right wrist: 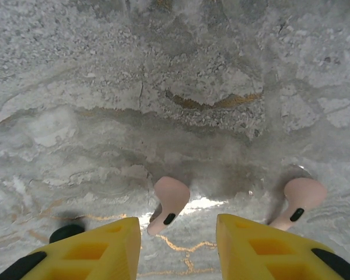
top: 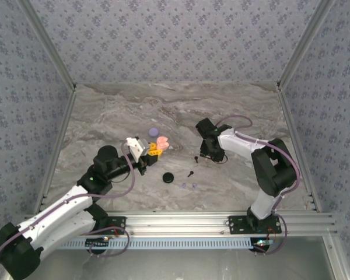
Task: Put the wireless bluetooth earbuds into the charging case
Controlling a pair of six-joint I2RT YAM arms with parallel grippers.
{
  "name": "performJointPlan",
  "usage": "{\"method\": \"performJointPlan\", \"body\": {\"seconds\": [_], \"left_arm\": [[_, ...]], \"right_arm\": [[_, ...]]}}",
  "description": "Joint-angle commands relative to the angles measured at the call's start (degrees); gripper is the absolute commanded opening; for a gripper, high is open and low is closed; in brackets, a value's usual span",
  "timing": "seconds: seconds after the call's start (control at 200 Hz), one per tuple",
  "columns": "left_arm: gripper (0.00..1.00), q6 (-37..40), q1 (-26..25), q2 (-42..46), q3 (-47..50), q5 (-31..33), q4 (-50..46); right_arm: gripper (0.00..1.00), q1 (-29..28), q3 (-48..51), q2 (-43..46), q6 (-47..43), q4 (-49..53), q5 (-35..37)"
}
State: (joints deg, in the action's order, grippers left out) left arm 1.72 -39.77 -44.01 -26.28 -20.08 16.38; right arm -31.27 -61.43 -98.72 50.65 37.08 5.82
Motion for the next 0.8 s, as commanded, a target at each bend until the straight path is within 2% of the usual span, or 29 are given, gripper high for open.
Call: {"method": "performJointPlan", "body": {"seconds": [0.0, 0.795], "left_arm": [[0.00, 1.0, -0.3, 0.9, 0.0, 0.2, 0.0], [0.00, 1.2, -0.3, -1.1, -0.9, 0.2, -0.1]], "right_arm": [[0.41, 0.4, -1.6, -1.3, 1.0, -0.6, 0.9], [0.30, 1.7, -1.4, -5.7, -2.3, -2.4, -0.1]]}}
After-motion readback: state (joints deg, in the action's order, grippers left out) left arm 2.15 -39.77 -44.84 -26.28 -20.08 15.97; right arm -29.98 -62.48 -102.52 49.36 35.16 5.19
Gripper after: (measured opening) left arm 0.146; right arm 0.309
